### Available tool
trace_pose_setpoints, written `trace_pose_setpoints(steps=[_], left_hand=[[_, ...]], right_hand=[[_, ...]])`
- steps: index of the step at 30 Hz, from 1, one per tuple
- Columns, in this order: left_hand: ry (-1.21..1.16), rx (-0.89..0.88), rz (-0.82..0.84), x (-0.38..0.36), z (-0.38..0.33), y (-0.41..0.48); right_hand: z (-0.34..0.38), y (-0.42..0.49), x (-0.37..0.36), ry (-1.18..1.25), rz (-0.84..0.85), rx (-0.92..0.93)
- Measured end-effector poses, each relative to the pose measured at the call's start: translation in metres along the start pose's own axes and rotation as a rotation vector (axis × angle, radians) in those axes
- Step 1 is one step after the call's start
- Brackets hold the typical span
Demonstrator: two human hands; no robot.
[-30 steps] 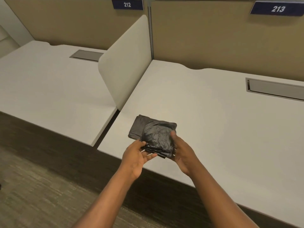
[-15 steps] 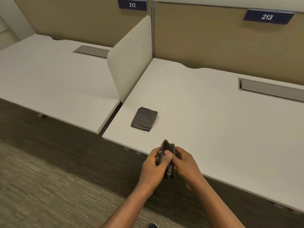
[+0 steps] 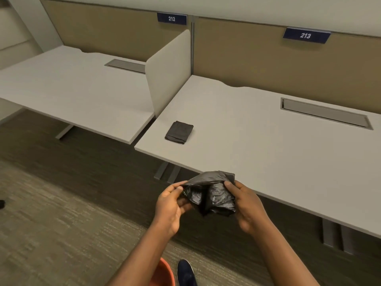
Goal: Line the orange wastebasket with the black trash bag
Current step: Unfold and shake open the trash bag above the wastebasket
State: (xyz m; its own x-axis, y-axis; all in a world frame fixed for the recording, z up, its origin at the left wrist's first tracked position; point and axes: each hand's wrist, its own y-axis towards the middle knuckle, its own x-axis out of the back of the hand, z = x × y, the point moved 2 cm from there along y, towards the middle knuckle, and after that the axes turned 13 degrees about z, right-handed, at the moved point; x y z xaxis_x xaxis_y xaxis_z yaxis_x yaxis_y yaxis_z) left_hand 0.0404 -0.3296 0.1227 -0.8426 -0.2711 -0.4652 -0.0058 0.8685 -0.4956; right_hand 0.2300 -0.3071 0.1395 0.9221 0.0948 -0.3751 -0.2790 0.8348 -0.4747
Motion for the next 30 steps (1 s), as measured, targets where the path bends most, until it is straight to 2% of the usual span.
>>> trace_pose_setpoints(steps=[4,6,9,11,13,15,18,20,22,24,25,26,28,30], left_hand=[[0.083,-0.107,-0.032,0.002,0.017,-0.07],[0.292,-0.228,-0.07,0.002,0.028,-0.104],[0.639,-0.328,0.048,-0.008,0.038,-0.153],[0.765,-0.364,0.09,-0.012,0.043,-0.176],[0.806,-0.43,0.052,-0.012,0.038,-0.194],[0.785,-0.446,0.025,-0.008,0.026,-0.21],[0.604,-0.377,0.053,0.001,0.008,-0.23],[0.49,-0.335,0.065,0.006,-0.005,-0.242],[0.462,-0.316,0.057,0.013,-0.017,-0.251],[0.445,-0.311,0.049,0.021,-0.027,-0.26],[0.43,-0.302,0.047,0.027,-0.032,-0.264],[0.421,-0.297,0.043,0.033,-0.036,-0.268],[0.415,-0.298,0.034,0.046,-0.045,-0.275],[0.413,-0.298,0.036,0.061,-0.052,-0.282]], right_hand=[[-0.014,-0.068,0.004,0.015,0.029,0.006],[-0.02,-0.1,0.004,0.011,0.014,0.003],[-0.025,-0.143,-0.003,0.04,-0.013,0.012],[-0.024,-0.165,-0.012,0.022,-0.011,0.016],[-0.024,-0.181,-0.019,-0.035,-0.022,0.004],[-0.024,-0.194,-0.023,-0.199,-0.029,-0.005],[-0.021,-0.207,-0.03,-0.727,-0.042,0.081],[-0.019,-0.215,-0.038,-1.082,-0.123,0.178],[-0.017,-0.225,-0.051,-1.242,-0.274,0.315],[-0.015,-0.239,-0.073,-1.185,-0.356,0.498],[-0.015,-0.245,-0.085,-1.1,-0.33,0.528],[-0.017,-0.249,-0.098,-1.009,-0.264,0.496],[-0.024,-0.253,-0.128,-0.849,-0.066,0.306],[-0.035,-0.252,-0.154,-0.773,0.086,0.16]])
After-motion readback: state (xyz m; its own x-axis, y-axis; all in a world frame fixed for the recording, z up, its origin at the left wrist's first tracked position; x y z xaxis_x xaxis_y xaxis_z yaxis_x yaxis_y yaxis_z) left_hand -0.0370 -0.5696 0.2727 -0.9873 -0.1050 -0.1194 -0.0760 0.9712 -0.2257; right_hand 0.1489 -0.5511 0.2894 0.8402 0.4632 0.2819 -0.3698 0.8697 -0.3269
